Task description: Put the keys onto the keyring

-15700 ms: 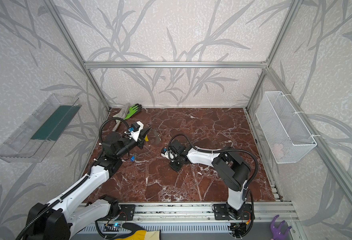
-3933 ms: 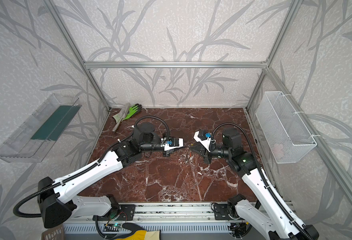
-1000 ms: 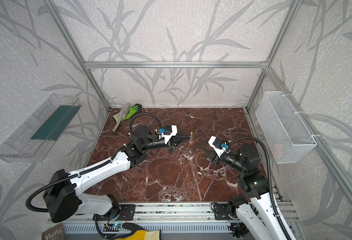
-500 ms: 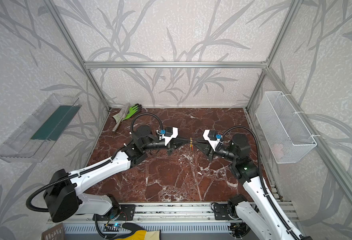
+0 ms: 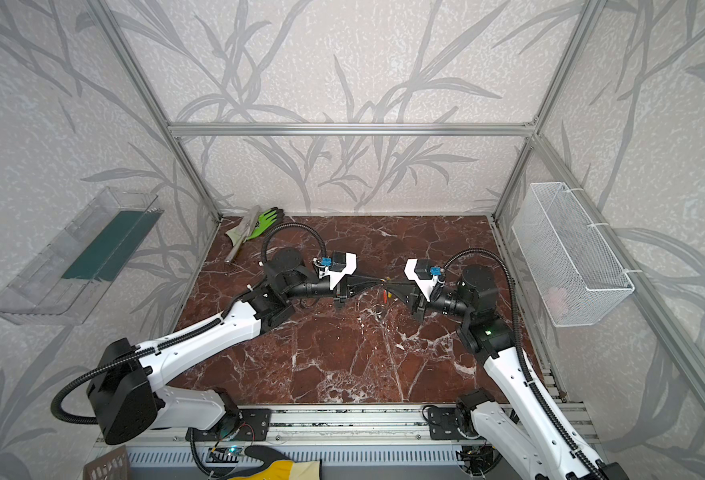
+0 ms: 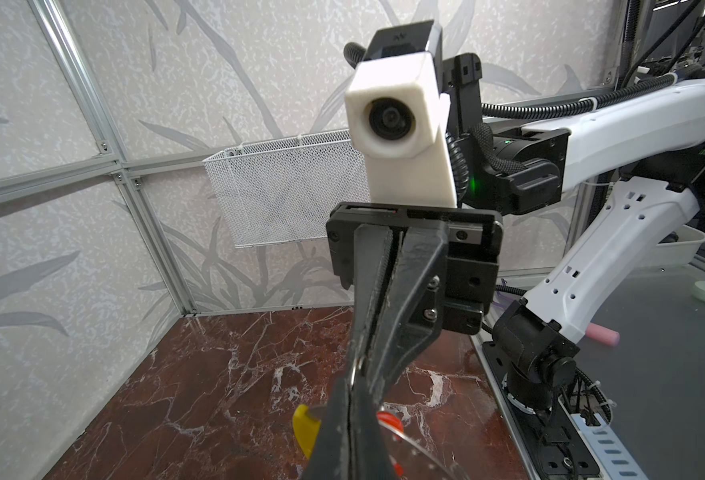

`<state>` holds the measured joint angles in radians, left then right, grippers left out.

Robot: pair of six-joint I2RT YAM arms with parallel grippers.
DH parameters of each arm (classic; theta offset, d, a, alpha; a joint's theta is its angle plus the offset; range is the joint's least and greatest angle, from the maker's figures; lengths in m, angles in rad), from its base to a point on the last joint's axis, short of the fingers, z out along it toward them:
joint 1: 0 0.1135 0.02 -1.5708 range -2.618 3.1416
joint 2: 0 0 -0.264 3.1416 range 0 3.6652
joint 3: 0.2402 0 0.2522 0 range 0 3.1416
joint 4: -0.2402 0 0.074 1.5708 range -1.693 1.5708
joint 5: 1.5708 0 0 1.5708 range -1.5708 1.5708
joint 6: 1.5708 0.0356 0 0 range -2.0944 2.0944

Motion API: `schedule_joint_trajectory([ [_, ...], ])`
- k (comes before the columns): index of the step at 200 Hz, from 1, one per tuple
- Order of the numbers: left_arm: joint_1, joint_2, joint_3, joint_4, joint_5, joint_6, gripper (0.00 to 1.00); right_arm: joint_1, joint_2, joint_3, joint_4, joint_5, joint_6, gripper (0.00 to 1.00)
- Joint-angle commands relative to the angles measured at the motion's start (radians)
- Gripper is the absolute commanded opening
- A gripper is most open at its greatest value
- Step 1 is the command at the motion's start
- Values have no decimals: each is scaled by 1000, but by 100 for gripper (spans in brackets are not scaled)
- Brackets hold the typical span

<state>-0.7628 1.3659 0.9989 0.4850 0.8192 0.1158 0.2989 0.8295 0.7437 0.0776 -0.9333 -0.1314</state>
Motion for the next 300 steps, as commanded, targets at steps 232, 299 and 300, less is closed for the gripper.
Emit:
schedule_joint_trajectory([
  [232, -139, 79, 435, -884, -295, 768, 29, 2, 31, 186, -462, 1, -204, 0],
  [299, -154, 103, 457, -893, -284, 777, 13, 3, 38, 189, -476, -3, -227, 0],
  [300, -154, 103, 457, -892, -284, 777, 13, 3, 39, 188, -476, -4, -228, 0],
])
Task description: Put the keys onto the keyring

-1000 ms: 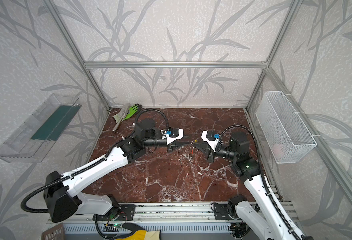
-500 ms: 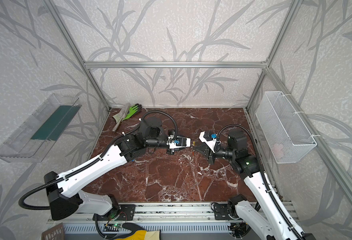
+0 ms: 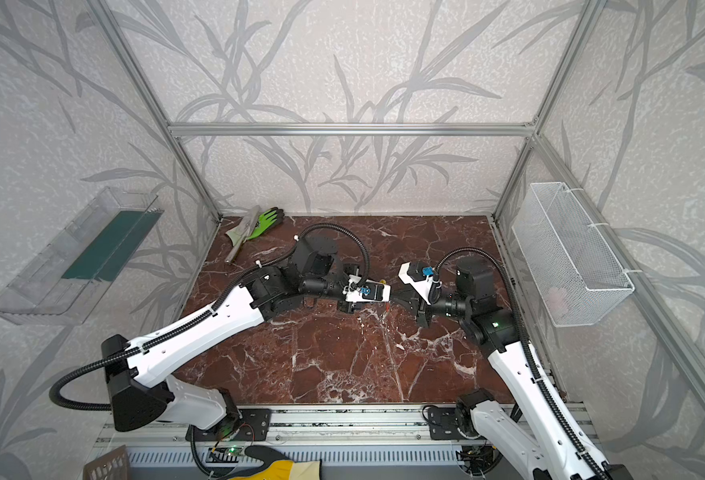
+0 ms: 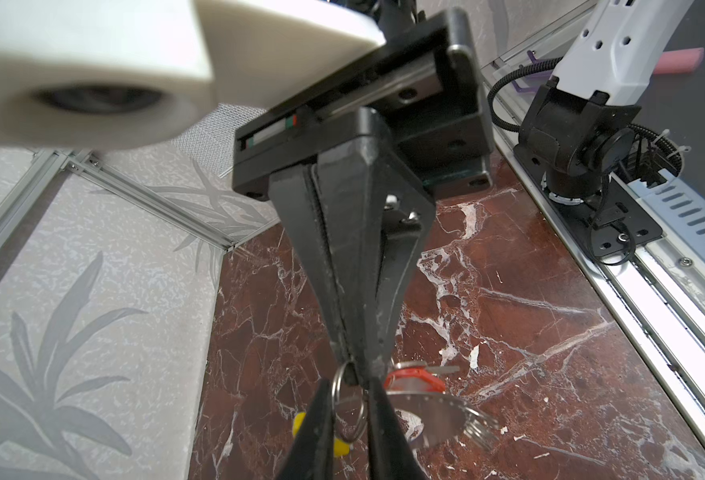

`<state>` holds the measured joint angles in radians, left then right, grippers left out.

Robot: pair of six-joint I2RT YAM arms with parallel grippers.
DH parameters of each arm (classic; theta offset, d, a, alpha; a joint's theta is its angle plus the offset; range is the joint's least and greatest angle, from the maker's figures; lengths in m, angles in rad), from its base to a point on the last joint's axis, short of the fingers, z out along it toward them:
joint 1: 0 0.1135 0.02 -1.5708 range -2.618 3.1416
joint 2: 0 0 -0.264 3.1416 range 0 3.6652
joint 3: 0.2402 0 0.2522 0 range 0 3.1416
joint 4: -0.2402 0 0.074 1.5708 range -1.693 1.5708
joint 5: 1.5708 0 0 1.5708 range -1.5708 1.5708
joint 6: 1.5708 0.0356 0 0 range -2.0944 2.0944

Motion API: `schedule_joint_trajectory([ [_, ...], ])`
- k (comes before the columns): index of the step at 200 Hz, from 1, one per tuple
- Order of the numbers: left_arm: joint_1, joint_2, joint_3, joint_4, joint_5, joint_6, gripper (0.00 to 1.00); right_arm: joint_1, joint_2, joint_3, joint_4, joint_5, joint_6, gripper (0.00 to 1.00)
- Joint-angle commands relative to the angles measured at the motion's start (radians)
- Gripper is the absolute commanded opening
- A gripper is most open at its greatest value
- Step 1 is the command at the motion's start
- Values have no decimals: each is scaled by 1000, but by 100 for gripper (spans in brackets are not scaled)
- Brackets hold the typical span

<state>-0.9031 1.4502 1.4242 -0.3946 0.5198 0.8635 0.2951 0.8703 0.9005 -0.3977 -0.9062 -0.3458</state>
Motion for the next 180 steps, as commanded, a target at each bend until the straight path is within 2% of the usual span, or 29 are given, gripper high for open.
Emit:
schedule_joint_trajectory([
  [1, -14, 19, 32, -12, 16, 29, 13, 7, -2, 32, 0, -31, -14, 0],
  [43, -14, 28, 31, -1, 27, 14, 0, 7, -7, 28, 0, -16, -28, 0],
  [57, -13, 25, 25, 15, 28, -5, 0, 7, -15, 24, 4, 17, -25, 1],
  [68, -12, 23, 16, 32, 23, -22, 0, 8, -30, 15, 8, 54, -25, 7],
  [85, -3, 7, -9, 87, 23, -67, 0, 6, -63, -18, 35, 117, -3, 25],
  [101, 11, -14, -42, 162, 36, -128, 0, 6, -98, -65, 80, 155, 32, 33],
  [141, 24, -46, -105, 316, 40, -249, 0, 6, -146, -161, 226, 169, 151, 36],
  [180, 32, -69, -154, 422, 59, -333, 0, 6, -158, -181, 252, 196, 163, 36],
])
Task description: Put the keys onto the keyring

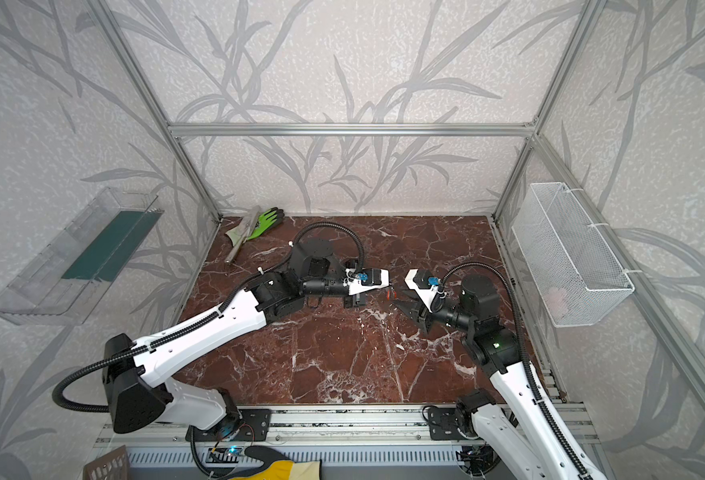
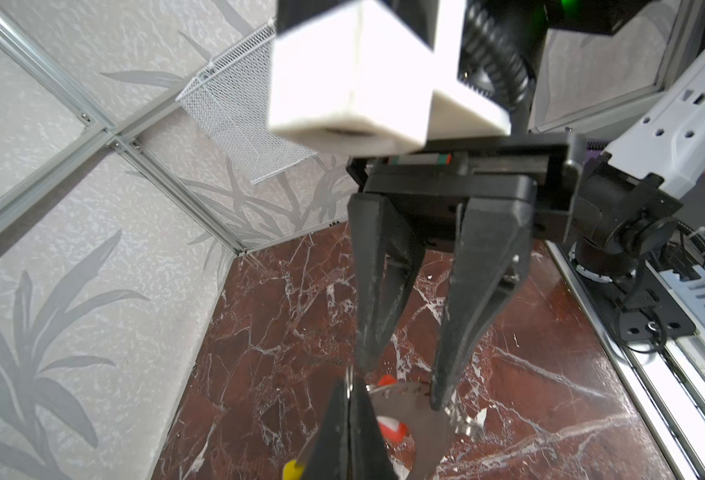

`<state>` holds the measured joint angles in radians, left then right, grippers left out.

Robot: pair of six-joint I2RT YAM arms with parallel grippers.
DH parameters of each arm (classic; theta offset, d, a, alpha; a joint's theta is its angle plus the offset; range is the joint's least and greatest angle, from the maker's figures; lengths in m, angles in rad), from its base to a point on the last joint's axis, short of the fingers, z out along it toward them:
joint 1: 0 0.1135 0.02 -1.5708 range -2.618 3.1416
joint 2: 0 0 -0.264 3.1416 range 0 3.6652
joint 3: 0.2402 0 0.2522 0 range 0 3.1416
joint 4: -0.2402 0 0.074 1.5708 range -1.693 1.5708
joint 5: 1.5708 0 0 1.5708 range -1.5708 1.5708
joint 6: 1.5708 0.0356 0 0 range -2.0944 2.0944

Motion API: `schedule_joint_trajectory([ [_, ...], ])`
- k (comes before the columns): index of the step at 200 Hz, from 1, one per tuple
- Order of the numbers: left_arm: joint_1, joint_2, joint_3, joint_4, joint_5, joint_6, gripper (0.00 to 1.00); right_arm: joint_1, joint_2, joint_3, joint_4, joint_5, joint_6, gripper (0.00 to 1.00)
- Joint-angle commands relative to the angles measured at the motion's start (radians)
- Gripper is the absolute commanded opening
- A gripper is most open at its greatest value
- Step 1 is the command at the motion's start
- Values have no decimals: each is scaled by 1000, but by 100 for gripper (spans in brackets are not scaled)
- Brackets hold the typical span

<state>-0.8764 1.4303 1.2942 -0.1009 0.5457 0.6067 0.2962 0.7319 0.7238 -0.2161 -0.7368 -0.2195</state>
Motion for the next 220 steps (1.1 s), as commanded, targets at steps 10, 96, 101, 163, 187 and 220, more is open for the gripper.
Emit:
schedule_joint_trajectory([
  [10, 8, -54, -35, 151, 35, -95, 0, 4, -27, -9, 84, 20, 43, 36],
  [96, 56, -68, -129, 398, 116, -298, 0, 1, -156, -56, 207, 63, 85, 39],
  [101, 57, -68, -131, 403, 120, -302, 0, 1, -161, -59, 215, 67, 91, 39],
  [163, 59, -70, -147, 447, 138, -334, 0, 1, -120, -49, 215, 82, 108, 39],
  [187, 57, -68, -156, 482, 138, -357, 0, 3, -73, -52, 273, 47, 150, 39],
  [220, 53, -66, -164, 503, 138, -370, 0, 15, -24, -49, 340, 21, 183, 38],
])
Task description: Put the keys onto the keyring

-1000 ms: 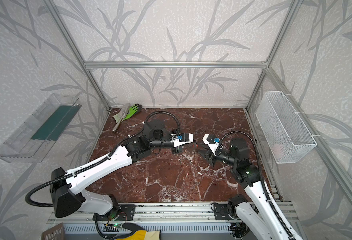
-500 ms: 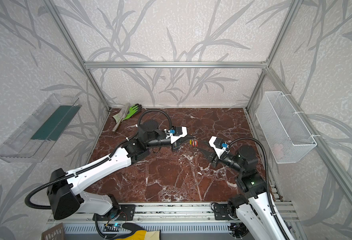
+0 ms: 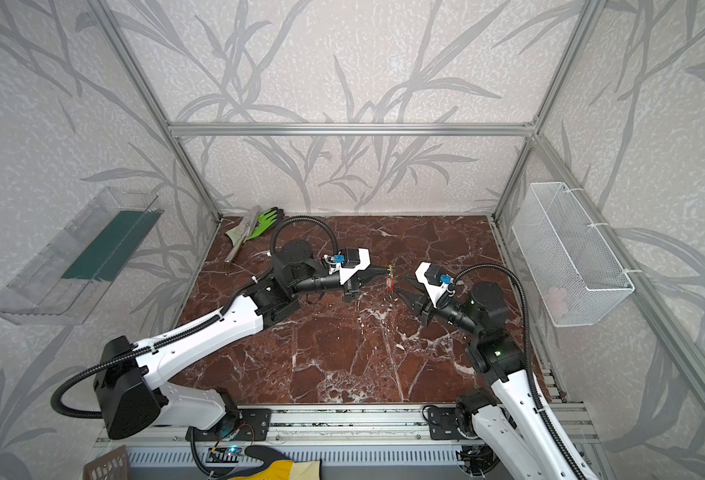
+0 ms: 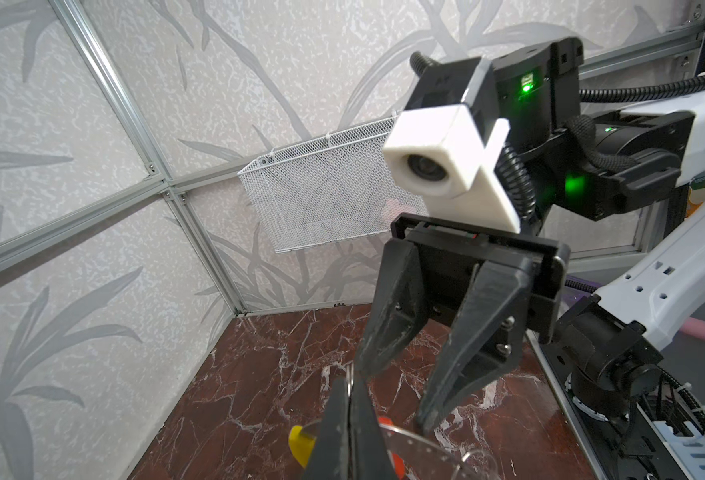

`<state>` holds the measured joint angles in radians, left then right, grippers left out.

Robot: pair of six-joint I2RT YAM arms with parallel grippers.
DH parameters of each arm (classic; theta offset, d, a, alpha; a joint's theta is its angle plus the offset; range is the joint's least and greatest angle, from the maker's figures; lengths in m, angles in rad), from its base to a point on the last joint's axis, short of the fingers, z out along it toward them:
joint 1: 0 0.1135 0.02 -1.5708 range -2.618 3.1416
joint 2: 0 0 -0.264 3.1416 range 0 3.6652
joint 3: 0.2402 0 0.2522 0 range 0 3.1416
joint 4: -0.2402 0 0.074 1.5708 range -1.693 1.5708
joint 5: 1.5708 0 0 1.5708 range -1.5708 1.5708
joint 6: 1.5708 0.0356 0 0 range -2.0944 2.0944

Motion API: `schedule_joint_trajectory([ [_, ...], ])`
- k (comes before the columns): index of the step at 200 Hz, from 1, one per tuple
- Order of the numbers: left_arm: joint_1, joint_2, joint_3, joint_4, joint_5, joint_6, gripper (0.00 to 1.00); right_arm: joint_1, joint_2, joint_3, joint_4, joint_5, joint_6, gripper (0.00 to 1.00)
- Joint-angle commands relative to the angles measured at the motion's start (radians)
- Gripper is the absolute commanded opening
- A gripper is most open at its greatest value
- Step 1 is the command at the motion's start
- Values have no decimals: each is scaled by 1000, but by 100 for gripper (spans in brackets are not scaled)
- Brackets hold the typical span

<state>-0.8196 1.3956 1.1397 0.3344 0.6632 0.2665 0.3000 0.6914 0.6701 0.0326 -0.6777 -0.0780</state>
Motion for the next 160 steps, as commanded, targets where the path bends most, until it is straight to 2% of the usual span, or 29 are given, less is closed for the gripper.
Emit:
schedule_joint_trajectory([
  [1, -4, -32, -10, 69, 21, -30, 0, 11, 18, 5, 92, -39, 42, 38],
  [51, -10, -17, -17, 117, 5, -56, 0, 25, 66, 19, 133, -53, 46, 34],
  [80, -10, -9, -23, 158, 7, -89, 0, 30, 73, 22, 117, -38, 26, 16],
  [115, -10, 6, -34, 220, 20, -145, 0, 30, 70, 27, 101, -48, 0, 1],
  [160, -11, 40, -59, 368, 43, -257, 0, 30, 98, 40, 110, -93, -3, 0],
])
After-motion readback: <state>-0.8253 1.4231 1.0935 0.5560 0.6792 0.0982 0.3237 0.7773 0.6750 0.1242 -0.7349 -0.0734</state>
